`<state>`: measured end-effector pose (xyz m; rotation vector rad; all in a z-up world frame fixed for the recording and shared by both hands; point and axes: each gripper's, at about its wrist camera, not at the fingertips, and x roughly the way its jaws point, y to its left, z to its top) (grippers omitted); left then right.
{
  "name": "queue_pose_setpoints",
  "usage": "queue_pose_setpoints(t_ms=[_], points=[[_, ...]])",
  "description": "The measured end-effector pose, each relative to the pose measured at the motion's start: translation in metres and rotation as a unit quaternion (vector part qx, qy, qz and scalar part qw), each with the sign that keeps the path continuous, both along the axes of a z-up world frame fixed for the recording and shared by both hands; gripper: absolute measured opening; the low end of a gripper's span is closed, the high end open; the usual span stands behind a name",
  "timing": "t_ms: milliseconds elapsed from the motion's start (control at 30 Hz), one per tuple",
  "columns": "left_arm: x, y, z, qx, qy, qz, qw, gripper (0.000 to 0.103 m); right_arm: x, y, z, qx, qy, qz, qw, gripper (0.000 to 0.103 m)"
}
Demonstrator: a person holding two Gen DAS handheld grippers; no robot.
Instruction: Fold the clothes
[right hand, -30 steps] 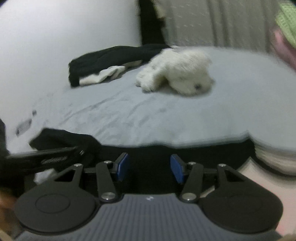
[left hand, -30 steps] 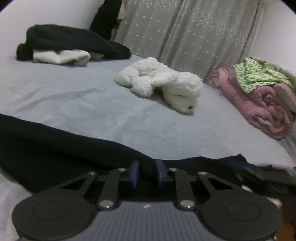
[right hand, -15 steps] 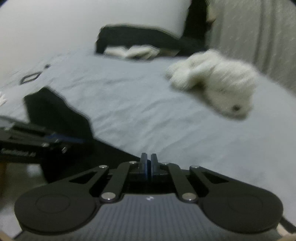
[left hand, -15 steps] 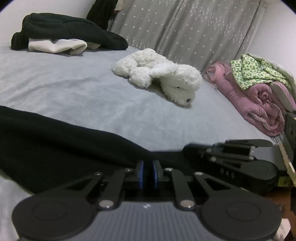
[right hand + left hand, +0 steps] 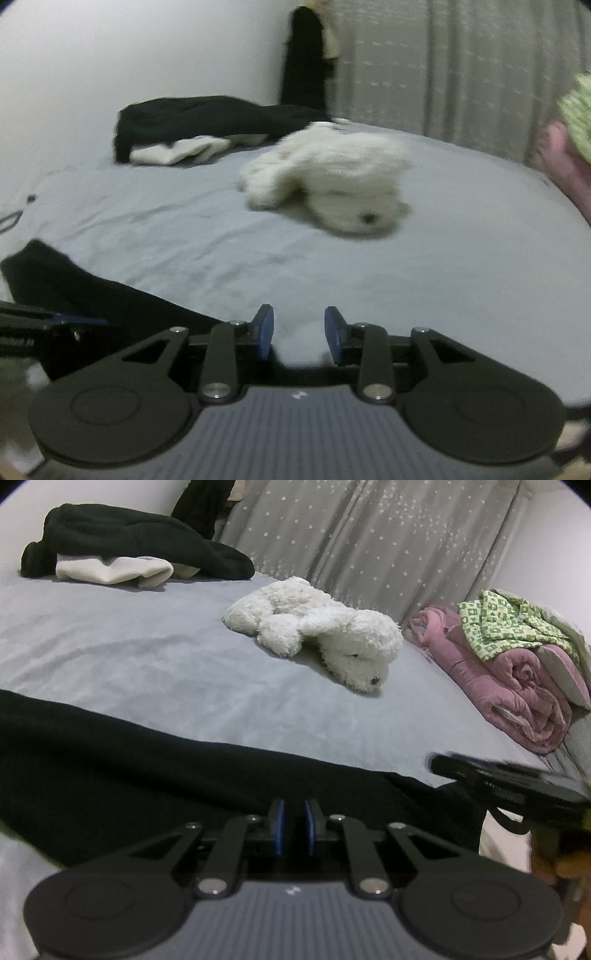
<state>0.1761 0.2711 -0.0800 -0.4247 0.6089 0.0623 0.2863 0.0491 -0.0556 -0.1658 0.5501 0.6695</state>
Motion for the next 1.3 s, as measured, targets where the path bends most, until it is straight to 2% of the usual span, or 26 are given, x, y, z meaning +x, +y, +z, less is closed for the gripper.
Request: queue_pose_setpoints(t_ms=[133,200,267,333,467,600,700,800,967,1100,1200,1300], points=[[0.000,-0.002,0.000,0.007,0.002,0.001,1.0000,0.013,-0.016,-0.025,-0.002,0.000,0.026,-0.001,1.000,0.034],[0.001,-0.003,0.001,0.012,0.003,0.001,0.9999,0.013,-0.025,-0.022,-0.007,-0.014,0.030,0.015,0.999,0.029],[0.001,-0.003,0.000,0.014,0.003,0.001,0.9999,0.013,-0.030,-0.009,-0.018,-0.051,0.030,0.025,0.998,0.019],[0.001,-0.003,0.000,0.015,0.003,0.001,0.9999,0.013,-0.024,0.003,-0.026,-0.073,0.022,0.015,0.997,0.019],[0.001,-0.003,-0.001,0.017,0.004,0.000,0.9998,0.013,0.007,0.021,-0.028,-0.059,0.039,-0.007,0.997,0.015],[0.000,-0.002,-0.002,0.016,0.002,-0.001,0.9999,0.013,0.027,0.029,-0.029,-0.045,0.036,-0.017,0.998,0.015],[-0.001,0.001,-0.001,0.006,-0.001,-0.001,1.0000,0.013,0.031,0.015,-0.019,-0.015,0.039,-0.033,0.999,0.016],[-0.003,0.002,0.001,-0.001,-0.009,0.003,1.0000,0.015,0.020,-0.009,-0.003,0.004,0.025,-0.049,0.998,0.023],[-0.004,-0.001,0.004,0.025,-0.013,0.016,0.9995,0.018,-0.006,-0.040,0.006,-0.013,0.026,-0.060,0.998,0.025],[-0.002,-0.001,0.002,0.034,-0.002,0.018,0.9993,0.018,-0.022,-0.039,-0.009,-0.050,0.033,-0.059,0.996,0.025],[-0.002,-0.001,0.001,0.039,-0.001,0.018,0.9991,0.018,-0.016,-0.029,-0.026,-0.077,0.026,-0.064,0.995,0.025],[-0.002,-0.002,0.001,0.040,0.000,0.017,0.9990,0.018,0.009,-0.022,-0.032,-0.065,0.025,-0.074,0.995,0.025]])
